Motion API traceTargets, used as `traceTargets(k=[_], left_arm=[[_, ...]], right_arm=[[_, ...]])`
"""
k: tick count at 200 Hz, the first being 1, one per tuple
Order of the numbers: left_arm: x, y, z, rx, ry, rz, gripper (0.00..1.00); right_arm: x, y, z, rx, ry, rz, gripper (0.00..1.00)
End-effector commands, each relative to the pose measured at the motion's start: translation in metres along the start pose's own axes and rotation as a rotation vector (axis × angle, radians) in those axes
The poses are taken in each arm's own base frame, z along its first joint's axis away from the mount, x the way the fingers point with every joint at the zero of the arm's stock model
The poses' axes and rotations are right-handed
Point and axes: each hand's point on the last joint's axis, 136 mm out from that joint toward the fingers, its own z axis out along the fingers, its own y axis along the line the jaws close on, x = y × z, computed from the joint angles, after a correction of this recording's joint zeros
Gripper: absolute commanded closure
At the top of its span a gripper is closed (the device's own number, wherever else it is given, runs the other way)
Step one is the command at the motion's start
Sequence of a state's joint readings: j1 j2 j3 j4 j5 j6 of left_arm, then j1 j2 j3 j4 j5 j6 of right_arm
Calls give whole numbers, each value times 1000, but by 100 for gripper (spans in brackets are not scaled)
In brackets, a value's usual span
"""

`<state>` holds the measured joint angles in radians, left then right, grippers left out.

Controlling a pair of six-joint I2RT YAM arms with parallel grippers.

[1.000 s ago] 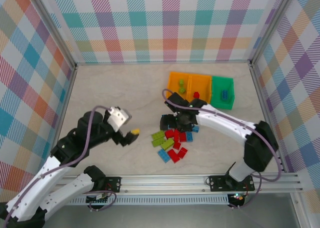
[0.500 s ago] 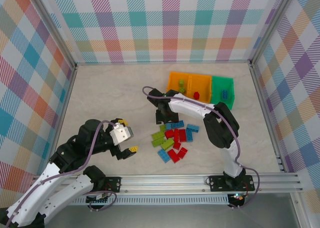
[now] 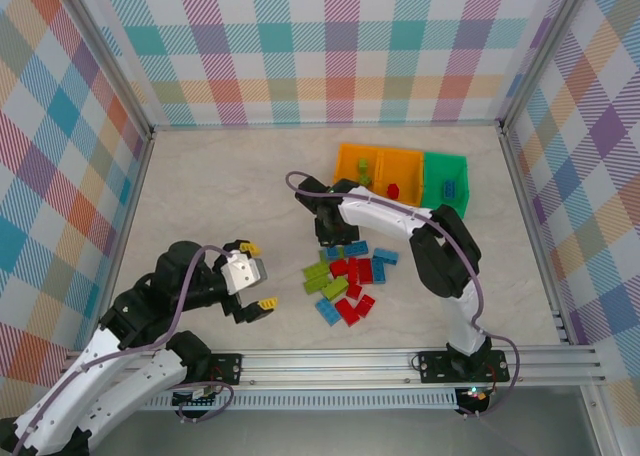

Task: Sort the legos into containers by color

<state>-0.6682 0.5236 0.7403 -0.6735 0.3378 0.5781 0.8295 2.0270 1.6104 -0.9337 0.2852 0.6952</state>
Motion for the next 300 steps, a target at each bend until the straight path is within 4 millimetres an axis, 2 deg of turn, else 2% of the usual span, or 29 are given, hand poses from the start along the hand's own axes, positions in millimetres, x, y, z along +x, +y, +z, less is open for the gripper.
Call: traceTargets(k=[1, 36, 51, 61, 73, 83, 93, 100, 107, 128, 153, 176, 186, 199, 214, 247, 268, 280, 300], left_arm=[[-13, -9, -2, 45, -81, 47, 0], [-33, -7, -7, 43, -157, 41, 0], [-34, -3, -4, 22, -161, 32, 0], [-33, 9, -1, -33, -149, -13, 0], [-32, 44, -3, -215, -142, -163, 0], [-33, 73, -16, -383, -166, -307, 0], [-27, 107, -42, -607, -198, -474, 0], [-17, 124, -59, -742, -192, -562, 0], [-8, 132, -70, -818, -158, -599, 0], [30, 142, -82, -966, 32, -752, 0], [78, 144, -60, -926, 204, -1038, 0], [125, 153, -37, -806, 155, -1489, 0], [146, 156, -27, -772, 121, -1673, 3], [168, 157, -13, -746, 122, -1839, 7], [194, 151, -3, -789, 210, -1992, 11], [229, 139, 9, -873, 335, -2201, 11], [253, 128, -9, -1081, 459, -2260, 9], [260, 131, -16, -1162, 495, -2235, 9], [265, 143, -8, -1146, 453, -2217, 8]], right_arm=[[-6, -13, -28, -8, -53, 21, 81], [-23, -35, -72, -30, -181, 56, 80], [-32, -32, -82, -85, -219, 29, 73], [-35, -17, -86, -150, -216, -25, 66], [-31, 9, -88, -251, -168, -83, 57], [-23, 37, -86, -352, -124, -132, 50], [-14, 64, -83, -447, -83, -164, 44], [-11, 75, -79, -474, -62, -164, 42], [-9, 84, -76, -484, -49, -163, 41], [-10, 99, -72, -470, -42, -179, 39], [-16, 98, -76, -444, -68, -182, 34], [-16, 89, -85, -424, -86, -192, 27], [-15, 84, -90, -420, -94, -197, 24], [-12, 77, -96, -416, -106, -201, 20], [-7, 69, -102, -411, -114, -203, 17], [1, 54, -112, -407, -132, -194, 12], [5, 46, -116, -403, -144, -187, 10], [8, 42, -117, -398, -152, -180, 9], [12, 36, -118, -398, -160, -175, 7]])
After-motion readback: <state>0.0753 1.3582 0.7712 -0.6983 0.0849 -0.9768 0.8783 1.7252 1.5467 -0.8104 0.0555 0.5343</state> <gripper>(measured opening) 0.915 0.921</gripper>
